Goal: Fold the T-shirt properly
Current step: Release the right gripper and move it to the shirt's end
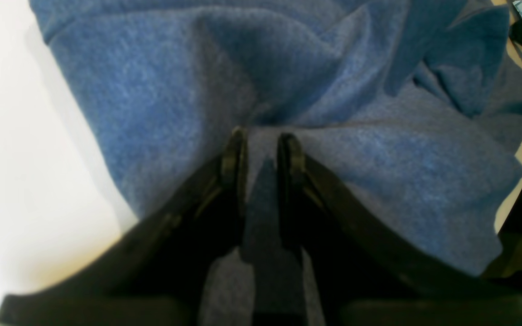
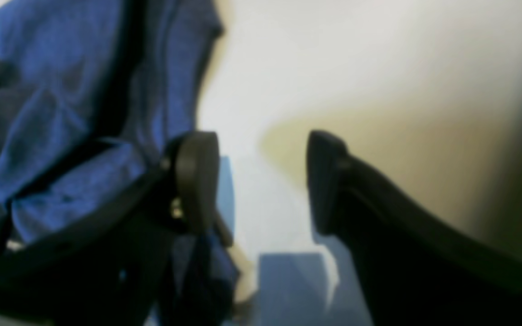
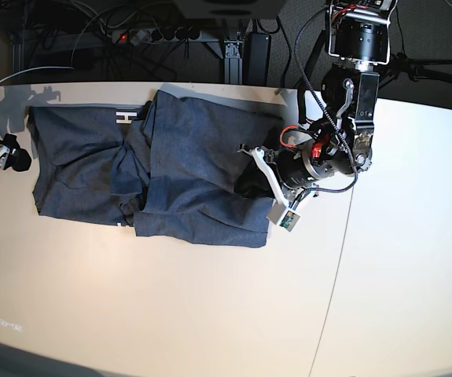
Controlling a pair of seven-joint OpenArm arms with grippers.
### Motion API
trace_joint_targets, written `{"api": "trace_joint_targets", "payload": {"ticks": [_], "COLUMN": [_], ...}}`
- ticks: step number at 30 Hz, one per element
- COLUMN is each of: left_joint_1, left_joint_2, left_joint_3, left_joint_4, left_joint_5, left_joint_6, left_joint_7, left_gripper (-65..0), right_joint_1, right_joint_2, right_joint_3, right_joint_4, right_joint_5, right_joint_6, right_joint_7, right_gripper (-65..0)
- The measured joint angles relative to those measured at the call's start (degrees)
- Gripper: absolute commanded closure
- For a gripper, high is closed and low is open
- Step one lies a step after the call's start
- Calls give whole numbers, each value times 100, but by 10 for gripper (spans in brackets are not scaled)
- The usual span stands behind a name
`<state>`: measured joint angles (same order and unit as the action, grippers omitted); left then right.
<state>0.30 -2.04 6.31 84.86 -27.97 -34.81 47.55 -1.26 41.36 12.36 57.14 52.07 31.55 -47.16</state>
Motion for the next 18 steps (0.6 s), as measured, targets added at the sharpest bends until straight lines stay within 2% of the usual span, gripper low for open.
{"api": "trace_joint_targets", "payload": {"ticks": [3, 6, 11, 14, 16, 18], "left_joint_1": [0, 0, 2, 2, 4, 13], "left_joint_2": [0, 0, 2, 0, 0, 0], "left_joint_3": [0, 0, 0, 0, 0, 0], "left_joint_4": [0, 0, 0, 0, 0, 0], "left_joint_5": [2, 2, 0, 2, 2, 2], "left_joint_6": [-2, 0, 0, 0, 0, 0], "left_joint_7": [0, 0, 0, 0, 0, 0], "left_gripper": [-151, -151, -151, -151, -151, -151], "right_joint_1": [20, 31, 48, 74, 79, 79], "right_joint_2": [13, -46, -332, -507, -575, -603], "right_joint_3": [-341, -407, -407, -407, -407, -407], "right_joint_4": [4, 26, 35, 44, 48, 50], "right_joint_5": [24, 90, 503, 538, 542, 533], "right_joint_6": [0, -2, 22, 39, 44, 46], "right_joint_7": [-17, -15, -280, -319, -315, -302], "right_gripper": [-327, -325, -325, -324, -290, -221]}}
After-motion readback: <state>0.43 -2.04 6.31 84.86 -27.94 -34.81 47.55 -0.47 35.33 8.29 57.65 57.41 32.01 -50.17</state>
